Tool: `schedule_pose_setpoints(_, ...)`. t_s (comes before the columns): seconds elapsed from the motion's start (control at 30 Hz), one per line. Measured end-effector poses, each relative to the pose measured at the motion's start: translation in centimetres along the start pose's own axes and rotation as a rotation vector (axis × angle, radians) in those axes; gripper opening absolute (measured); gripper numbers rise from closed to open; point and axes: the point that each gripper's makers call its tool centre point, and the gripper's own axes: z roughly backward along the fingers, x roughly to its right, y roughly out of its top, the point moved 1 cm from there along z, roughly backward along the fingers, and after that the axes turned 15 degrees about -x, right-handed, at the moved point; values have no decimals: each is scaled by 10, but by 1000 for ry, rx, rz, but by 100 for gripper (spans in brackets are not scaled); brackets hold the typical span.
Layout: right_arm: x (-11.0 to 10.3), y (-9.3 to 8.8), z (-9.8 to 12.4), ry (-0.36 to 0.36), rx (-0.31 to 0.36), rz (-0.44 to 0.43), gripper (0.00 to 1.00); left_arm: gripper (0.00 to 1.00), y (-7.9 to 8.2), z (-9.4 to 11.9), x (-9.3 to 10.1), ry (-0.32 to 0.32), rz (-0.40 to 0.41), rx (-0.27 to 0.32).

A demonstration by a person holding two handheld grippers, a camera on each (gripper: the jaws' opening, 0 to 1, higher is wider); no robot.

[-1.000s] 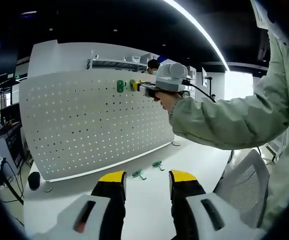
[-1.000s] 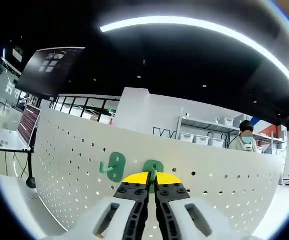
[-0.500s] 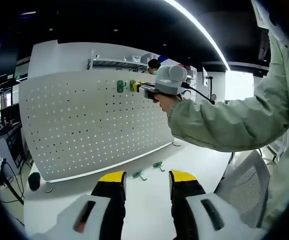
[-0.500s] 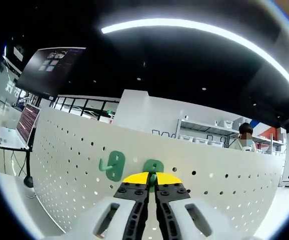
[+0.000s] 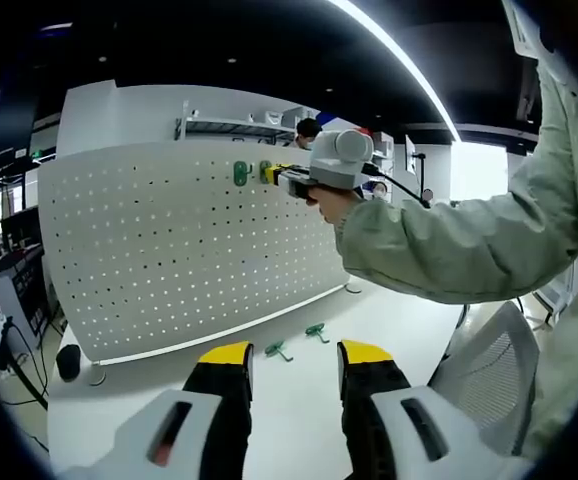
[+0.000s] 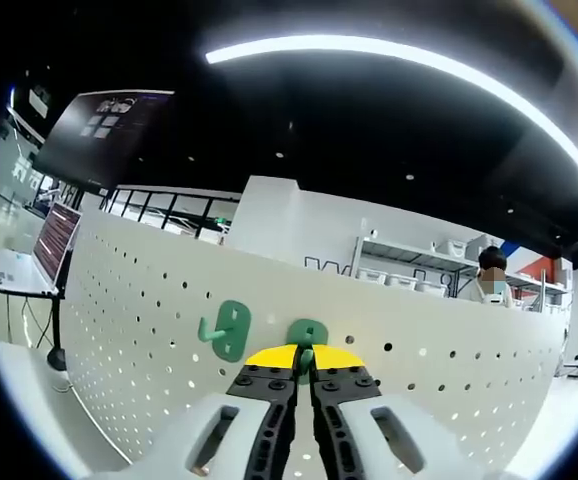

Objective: Insert the hook assembly into the mounting plate slot until the hook locks in place.

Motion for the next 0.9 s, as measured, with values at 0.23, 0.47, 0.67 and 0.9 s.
schedule_pose_setpoints(0.23,0,1,-2,21,-25,2,2,35,1,1,1,-3,-2,5)
schedule_pose_setpoints(0.47,-1,0,-2,42,-41,3,3,34,1,2,3,-8,-6,7)
schedule_pose_setpoints(0.67,-3,-1,-1,45,-55,21,4,34,2,2,5,-11,-9,11)
schedule_pose_setpoints(0.9,-6,-3,1,33,-63,63,4,34,3,3,6,-13,-9,14)
